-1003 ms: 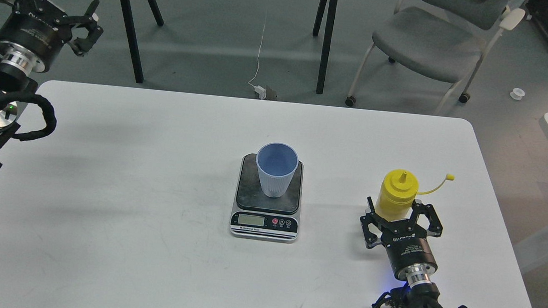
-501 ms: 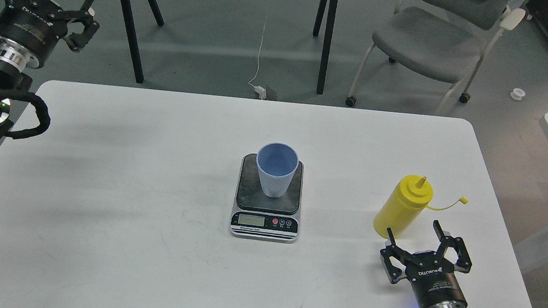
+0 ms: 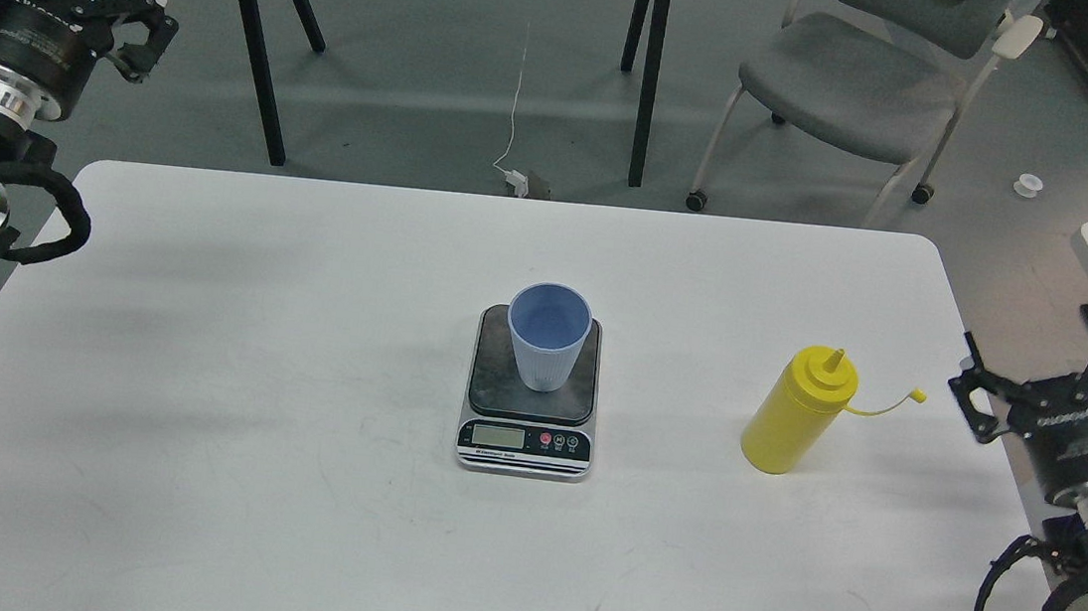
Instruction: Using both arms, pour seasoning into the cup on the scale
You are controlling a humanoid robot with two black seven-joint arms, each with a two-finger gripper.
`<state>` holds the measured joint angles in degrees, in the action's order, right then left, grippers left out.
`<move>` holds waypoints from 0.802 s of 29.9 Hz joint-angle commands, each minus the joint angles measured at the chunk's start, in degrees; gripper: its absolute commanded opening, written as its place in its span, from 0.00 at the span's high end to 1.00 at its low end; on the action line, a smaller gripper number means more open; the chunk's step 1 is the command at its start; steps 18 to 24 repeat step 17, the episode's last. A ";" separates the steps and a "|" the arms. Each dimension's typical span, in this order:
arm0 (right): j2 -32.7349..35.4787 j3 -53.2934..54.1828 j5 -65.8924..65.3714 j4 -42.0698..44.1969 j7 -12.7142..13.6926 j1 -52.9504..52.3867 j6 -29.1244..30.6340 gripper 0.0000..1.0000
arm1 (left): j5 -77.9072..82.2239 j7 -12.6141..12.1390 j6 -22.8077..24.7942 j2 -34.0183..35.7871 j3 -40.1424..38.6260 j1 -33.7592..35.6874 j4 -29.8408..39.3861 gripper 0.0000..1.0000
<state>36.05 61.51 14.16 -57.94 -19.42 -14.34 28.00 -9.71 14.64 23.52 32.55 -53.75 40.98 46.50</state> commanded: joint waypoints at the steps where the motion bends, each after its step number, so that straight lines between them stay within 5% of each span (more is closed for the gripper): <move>1: 0.34 -0.34 -2.55 11.24 0.17 -11.21 0.00 0.01 | -0.48 0.04 0.39 -1.26 -0.65 -0.55 -0.44 0.00; 10: -7.73 -8.33 -5.11 34.63 1.40 -29.68 0.00 0.01 | -0.49 -0.05 1.53 -3.63 -1.79 -1.34 -3.86 0.00; 24: -10.21 -11.06 -5.11 36.41 1.22 -31.27 0.00 0.01 | -0.31 -0.23 1.62 -4.42 -1.62 -2.40 -4.31 0.00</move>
